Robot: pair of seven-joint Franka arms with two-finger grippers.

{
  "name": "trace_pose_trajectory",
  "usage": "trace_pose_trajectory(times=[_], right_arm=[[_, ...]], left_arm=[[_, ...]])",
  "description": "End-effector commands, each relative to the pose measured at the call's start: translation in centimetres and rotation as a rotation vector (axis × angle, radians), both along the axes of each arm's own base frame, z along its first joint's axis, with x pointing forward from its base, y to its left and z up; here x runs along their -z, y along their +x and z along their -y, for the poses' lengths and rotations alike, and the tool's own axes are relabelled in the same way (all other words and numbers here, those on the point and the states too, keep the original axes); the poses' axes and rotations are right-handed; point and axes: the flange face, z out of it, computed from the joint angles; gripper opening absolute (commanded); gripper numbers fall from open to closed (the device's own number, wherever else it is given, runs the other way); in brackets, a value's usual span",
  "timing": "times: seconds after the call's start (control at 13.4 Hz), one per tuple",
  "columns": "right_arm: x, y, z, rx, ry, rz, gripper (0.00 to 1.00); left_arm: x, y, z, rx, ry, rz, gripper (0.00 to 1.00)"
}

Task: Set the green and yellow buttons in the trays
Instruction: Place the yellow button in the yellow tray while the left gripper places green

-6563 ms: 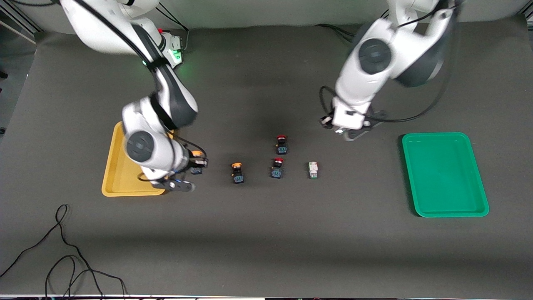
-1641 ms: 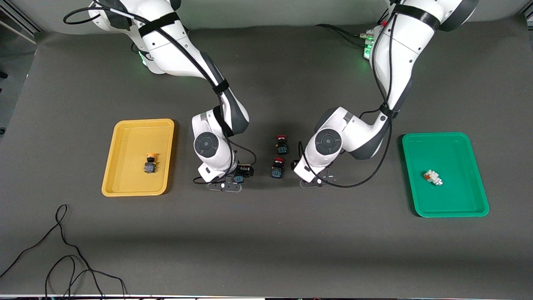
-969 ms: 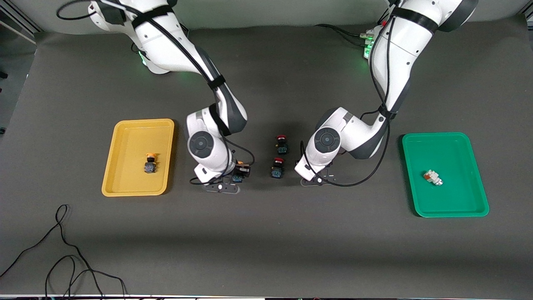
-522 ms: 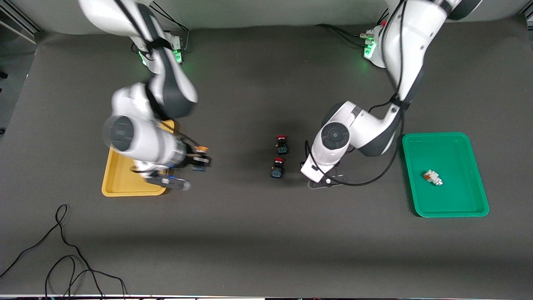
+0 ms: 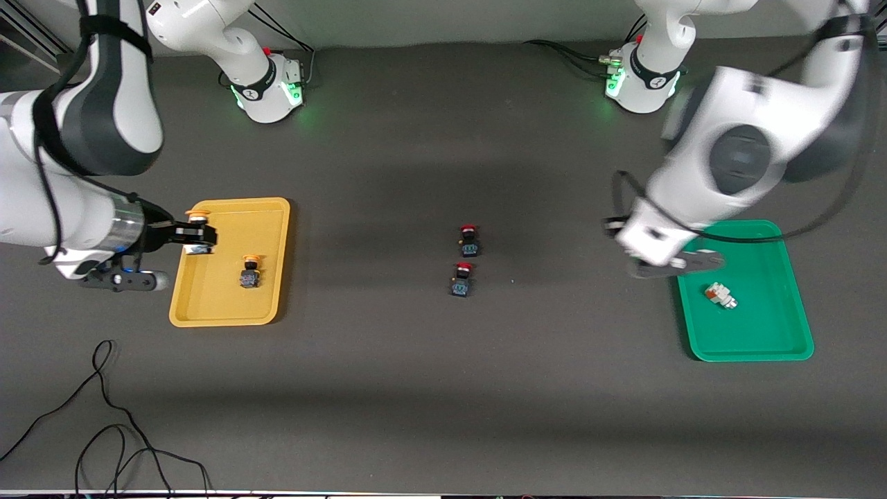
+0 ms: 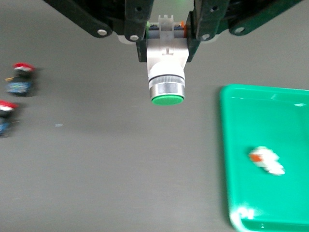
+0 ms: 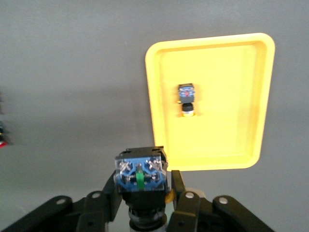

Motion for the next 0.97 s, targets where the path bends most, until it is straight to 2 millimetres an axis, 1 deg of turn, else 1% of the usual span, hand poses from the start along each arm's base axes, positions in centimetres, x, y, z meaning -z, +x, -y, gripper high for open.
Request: trace_pose_trajectory(times=[0.0,0.07,0.15,0.22,0.3,0.37,0.45,0.52,0.67,0.82,0.89], right_arm=[[1.0,-0.1,3.9,-0.079,-0.001,-0.01,0.0],[2.4,-0.3,5.7,-0.096,0.002,-0.006,0.0],[4.2,-0.6,7.2,-0.117,0.008,0.009,0.0],[6.3,-1.0,8.6,-0.131,0.007,0.027,0.0],[8.6,-1.6,9.7,-0.149,0.004,0.048,0.0],[10.8,-2.3,10.7,-0.16,0.002,0.076,0.0],[12.7,-2.9,11.4,-0.163,-0.003,0.093,0.0],[14.5,-3.4,11.9,-0.16,-0.023,0.109,0.0],[17.4,-4.5,12.6,-0.146,-0.059,0.132,0.0],[19.8,-5.4,12.7,-0.116,-0.067,0.144,0.0],[20.7,-5.6,12.8,-0.116,-0.07,0.151,0.0]], left_arm=[[0.4,0.7,-12.0,0.079,-0.064,-0.046,0.1],[1.1,1.0,-16.6,0.074,-0.074,-0.053,0.11],[2.5,1.0,-20.4,0.057,-0.07,-0.062,0.12],[4.6,1.3,-24.0,0.046,-0.062,-0.063,0.12],[6.9,1.7,-27.1,0.054,-0.083,-0.047,0.12],[10.0,2.0,-29.5,0.065,-0.107,-0.035,0.12],[12.6,2.0,-30.9,0.049,-0.117,-0.021,0.12],[15.3,1.9,-31.5,0.045,-0.119,-0.001,0.12],[19.7,0.9,-33.1,0.035,-0.103,0.05,0.12],[22.6,0.6,-33.7,0.028,-0.114,0.061,0.13],[24.0,0.8,-34.0,0.045,-0.098,0.076,0.17]])
